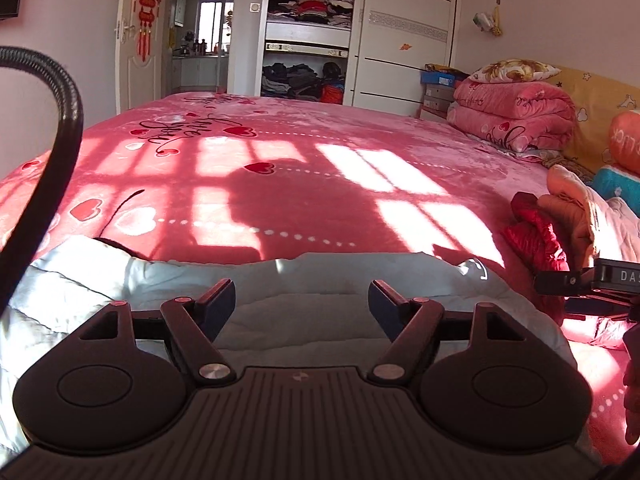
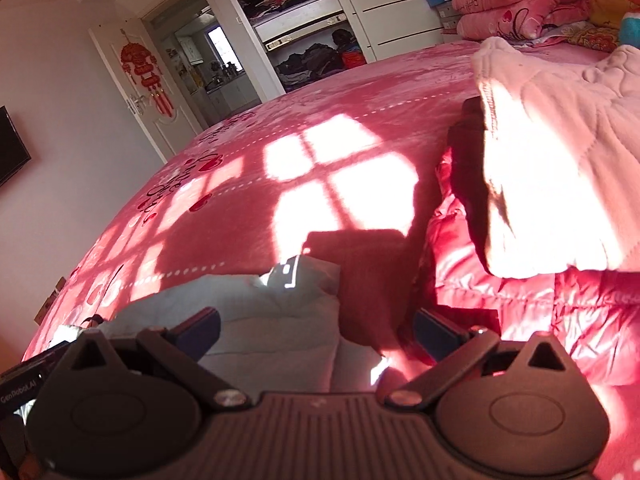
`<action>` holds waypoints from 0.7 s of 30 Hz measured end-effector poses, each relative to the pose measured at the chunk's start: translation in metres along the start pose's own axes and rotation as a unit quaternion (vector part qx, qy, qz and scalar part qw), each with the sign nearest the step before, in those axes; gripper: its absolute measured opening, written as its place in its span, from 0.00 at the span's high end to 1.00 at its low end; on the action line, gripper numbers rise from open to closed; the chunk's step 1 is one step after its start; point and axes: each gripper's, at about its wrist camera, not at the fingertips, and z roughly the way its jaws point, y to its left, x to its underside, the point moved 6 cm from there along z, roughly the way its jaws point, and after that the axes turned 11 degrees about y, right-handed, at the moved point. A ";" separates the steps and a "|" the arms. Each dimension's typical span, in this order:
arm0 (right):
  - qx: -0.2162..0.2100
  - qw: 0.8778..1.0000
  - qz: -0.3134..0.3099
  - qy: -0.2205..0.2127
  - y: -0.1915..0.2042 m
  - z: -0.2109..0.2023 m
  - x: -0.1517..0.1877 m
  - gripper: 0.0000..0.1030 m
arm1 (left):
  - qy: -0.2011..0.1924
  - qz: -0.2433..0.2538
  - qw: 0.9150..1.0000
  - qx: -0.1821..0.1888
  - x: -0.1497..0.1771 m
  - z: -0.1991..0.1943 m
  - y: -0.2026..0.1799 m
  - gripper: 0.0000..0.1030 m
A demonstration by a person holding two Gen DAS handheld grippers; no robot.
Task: Fold large clothes
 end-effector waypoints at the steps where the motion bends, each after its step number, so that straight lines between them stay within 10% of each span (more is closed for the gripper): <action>1: 0.007 1.000 0.006 -0.005 -0.004 -0.003 0.002 0.01 | 0.002 0.011 1.000 0.003 0.000 0.002 -0.010 0.14; 21: 0.053 0.993 -0.076 0.071 0.011 0.049 0.036 0.01 | 0.039 0.012 0.999 -0.014 0.028 0.053 -0.029 0.10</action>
